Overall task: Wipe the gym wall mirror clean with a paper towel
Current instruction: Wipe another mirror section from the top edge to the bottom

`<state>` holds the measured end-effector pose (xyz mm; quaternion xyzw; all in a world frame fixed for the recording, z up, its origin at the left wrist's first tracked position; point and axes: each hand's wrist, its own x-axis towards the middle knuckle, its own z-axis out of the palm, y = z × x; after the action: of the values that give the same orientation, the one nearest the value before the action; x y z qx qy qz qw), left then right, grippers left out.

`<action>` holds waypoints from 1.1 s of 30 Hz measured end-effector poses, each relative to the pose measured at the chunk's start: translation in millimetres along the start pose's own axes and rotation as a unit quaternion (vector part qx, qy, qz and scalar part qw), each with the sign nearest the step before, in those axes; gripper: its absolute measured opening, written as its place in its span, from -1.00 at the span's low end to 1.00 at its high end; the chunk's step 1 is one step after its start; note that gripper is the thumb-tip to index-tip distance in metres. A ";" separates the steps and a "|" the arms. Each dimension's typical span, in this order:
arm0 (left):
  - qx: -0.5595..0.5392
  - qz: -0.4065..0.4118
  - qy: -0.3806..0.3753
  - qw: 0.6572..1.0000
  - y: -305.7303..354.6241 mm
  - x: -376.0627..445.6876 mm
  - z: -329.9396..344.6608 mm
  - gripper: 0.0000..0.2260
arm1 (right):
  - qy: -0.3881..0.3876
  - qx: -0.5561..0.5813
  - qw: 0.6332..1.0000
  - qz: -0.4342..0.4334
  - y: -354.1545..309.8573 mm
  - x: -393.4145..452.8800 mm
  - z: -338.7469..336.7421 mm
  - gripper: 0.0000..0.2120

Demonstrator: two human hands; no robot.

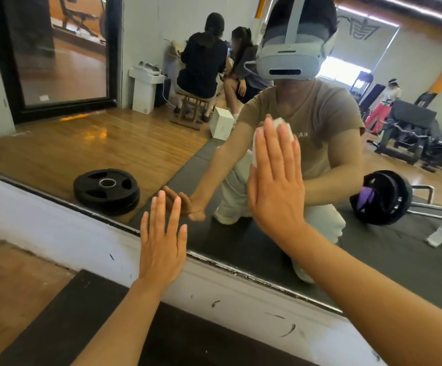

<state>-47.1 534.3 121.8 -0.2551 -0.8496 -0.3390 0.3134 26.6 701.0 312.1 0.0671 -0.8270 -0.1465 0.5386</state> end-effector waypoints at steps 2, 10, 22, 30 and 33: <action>-0.013 -0.006 0.000 1.000 -1.9 -1.0 1.3 -0.46 | -0.002 0.002 1.000 0.004 -18.5 -16.4 15.2 -0.40; -0.076 -0.004 -0.016 0.997 -11.4 -1.1 -2.6 -0.46 | -0.222 -0.096 0.935 -0.261 -53.9 -126.8 57.9 -0.25; -0.057 -0.010 -0.038 0.998 -12.6 -2.5 -8.6 -0.47 | -0.145 -0.061 0.942 -0.297 -34.4 -54.6 33.4 -0.48; 0.004 0.019 -0.030 0.999 -19.4 -4.1 -5.9 -0.39 | -0.045 -0.014 0.995 -0.093 -45.7 18.0 28.3 -0.42; 0.043 0.043 -0.036 0.998 -30.1 -1.1 -9.3 -0.38 | -0.073 -0.032 0.986 -0.148 -53.0 -6.4 40.6 -0.40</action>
<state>-62.5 507.9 113.8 -0.2900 -0.8621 -0.2793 0.3076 -10.2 659.4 274.6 0.1608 -0.8397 -0.2555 0.4514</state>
